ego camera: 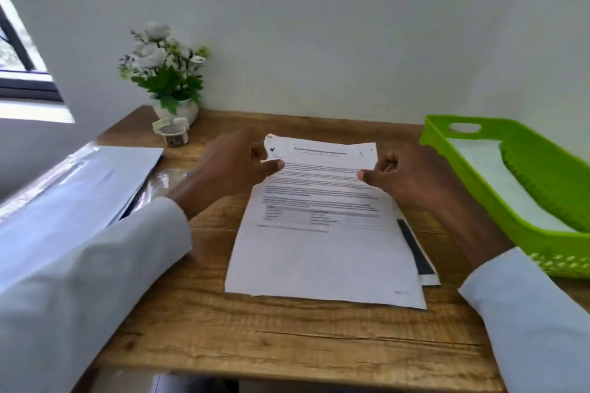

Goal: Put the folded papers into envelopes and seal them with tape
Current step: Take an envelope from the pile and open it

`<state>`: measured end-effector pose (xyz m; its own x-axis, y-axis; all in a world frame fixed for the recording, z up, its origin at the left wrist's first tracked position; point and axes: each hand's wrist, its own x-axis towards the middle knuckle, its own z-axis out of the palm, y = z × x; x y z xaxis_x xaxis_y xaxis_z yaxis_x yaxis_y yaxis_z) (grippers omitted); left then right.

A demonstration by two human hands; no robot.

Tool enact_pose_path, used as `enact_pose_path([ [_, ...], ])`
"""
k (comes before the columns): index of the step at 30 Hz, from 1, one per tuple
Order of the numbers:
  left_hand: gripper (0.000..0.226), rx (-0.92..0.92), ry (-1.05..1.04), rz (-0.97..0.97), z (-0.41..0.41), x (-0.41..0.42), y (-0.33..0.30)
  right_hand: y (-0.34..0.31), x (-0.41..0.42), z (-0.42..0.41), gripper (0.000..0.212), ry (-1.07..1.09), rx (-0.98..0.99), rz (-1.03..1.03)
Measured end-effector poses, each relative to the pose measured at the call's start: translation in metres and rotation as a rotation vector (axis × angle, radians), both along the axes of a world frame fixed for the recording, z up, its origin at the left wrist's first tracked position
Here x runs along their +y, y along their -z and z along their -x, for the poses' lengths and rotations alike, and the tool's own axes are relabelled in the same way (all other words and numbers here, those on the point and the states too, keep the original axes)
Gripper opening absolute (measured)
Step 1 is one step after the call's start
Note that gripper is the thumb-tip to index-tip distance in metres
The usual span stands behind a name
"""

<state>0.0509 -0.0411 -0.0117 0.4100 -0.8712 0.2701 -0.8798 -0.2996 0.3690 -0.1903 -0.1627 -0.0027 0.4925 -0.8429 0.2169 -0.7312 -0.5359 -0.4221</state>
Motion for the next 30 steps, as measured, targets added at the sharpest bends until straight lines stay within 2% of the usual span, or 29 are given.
enact_pose_path([
  [3,0.055,0.051,-0.068,-0.153,-0.012,0.019,0.010,0.006,-0.002,-0.002,0.047,0.030,0.091,0.067],
  [5,0.062,0.107,-0.076,-0.162,-0.011,0.023,0.010,0.008,-0.002,-0.004,0.053,0.013,0.082,0.073],
  [7,0.059,0.193,-0.069,-0.129,-0.006,0.022,0.009,0.009,-0.003,-0.006,0.051,-0.018,0.004,-0.009],
  [12,0.060,0.700,-0.068,-0.057,0.002,0.018,0.008,0.020,-0.003,-0.006,0.022,-0.039,-0.384,-0.423],
  [15,0.051,1.093,-0.063,0.077,-0.002,0.017,0.011,0.023,-0.005,-0.003,0.024,-0.040,-0.580,-0.528],
  [17,0.048,1.268,-0.005,0.098,-0.002,0.018,0.011,0.023,-0.006,-0.002,0.029,-0.020,-0.665,-0.525],
  [24,0.048,1.294,0.271,-0.026,-0.006,0.020,0.013,0.020,-0.014,-0.007,0.053,-0.102,-1.063,-0.726],
  [27,0.045,1.255,0.321,-0.072,-0.008,0.020,0.012,0.015,-0.019,-0.013,0.040,-0.139,-1.137,-0.748],
  [30,0.040,1.282,0.314,0.020,-0.011,0.020,0.007,0.008,-0.023,-0.020,0.034,-0.167,-1.169,-0.748],
])
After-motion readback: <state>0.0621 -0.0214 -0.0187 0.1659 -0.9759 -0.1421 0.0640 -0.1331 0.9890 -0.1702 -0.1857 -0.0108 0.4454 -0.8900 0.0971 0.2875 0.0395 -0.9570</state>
